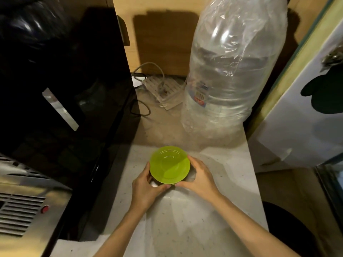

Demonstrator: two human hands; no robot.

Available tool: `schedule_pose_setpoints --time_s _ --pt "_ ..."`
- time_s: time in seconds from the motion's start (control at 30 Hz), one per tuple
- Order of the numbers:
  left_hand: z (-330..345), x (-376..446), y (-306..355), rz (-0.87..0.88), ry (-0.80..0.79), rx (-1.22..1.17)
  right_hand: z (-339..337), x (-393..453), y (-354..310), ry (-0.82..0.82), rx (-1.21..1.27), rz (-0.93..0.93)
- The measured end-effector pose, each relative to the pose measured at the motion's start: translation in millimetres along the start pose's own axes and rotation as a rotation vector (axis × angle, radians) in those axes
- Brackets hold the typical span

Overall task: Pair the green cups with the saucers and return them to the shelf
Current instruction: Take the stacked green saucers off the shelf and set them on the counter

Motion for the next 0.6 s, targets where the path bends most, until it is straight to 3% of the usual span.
schedule_pose_setpoints --time_s 0.6 --pt "0 -5 -3 0.003 0.042 0.263 11 -1 6 -0.122 -0.182 -0.033"
Point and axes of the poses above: each hand's wrist, its own x-axis towards the middle knuckle, its own z-axis out of the palm, y = z × x, the point moved 8 cm from there along x, towards the middle knuckle, and after that the axes turned 14 degrees about -z, right-handed, at the moved point
